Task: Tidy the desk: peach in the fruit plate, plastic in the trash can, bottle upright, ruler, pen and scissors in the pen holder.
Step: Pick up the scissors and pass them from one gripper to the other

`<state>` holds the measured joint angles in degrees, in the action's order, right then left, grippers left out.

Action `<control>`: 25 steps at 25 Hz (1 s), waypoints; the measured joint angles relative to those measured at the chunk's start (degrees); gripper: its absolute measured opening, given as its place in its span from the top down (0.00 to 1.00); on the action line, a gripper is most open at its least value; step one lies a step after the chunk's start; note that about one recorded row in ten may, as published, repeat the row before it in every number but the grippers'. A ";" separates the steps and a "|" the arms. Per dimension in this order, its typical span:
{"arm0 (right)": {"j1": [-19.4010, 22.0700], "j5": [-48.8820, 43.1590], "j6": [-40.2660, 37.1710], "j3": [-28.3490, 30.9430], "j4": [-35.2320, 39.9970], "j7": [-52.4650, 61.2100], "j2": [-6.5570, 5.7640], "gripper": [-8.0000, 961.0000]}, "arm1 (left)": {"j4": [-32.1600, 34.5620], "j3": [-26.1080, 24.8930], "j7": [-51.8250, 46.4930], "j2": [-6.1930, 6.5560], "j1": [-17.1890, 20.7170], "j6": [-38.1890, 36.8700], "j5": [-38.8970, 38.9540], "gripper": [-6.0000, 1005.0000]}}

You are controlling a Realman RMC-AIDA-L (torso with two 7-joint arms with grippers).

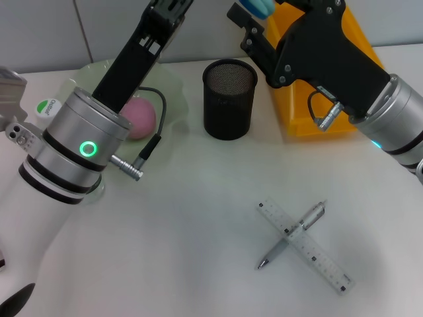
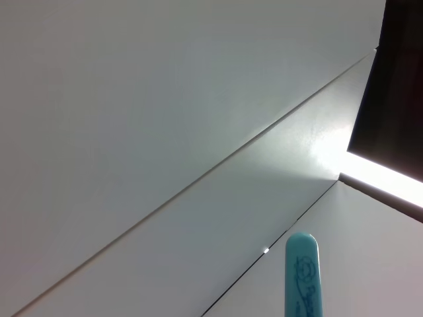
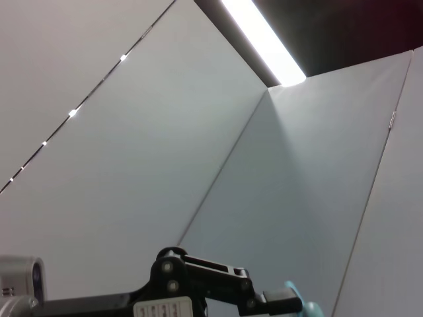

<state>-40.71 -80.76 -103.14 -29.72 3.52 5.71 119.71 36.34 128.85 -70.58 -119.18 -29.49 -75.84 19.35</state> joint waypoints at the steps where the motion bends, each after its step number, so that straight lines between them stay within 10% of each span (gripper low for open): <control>1: 0.00 0.00 0.17 -0.02 0.00 0.00 0.00 0.59 | 0.00 0.00 0.00 0.00 0.00 0.00 0.00 0.70; 25: -0.07 0.00 0.49 0.29 0.00 -0.08 0.00 0.78 | 0.04 0.62 0.71 0.00 -0.05 0.41 0.92 0.68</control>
<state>-40.78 -80.77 -102.65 -29.43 3.52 5.63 119.71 36.38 129.46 -69.87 -119.18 -29.54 -75.43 20.27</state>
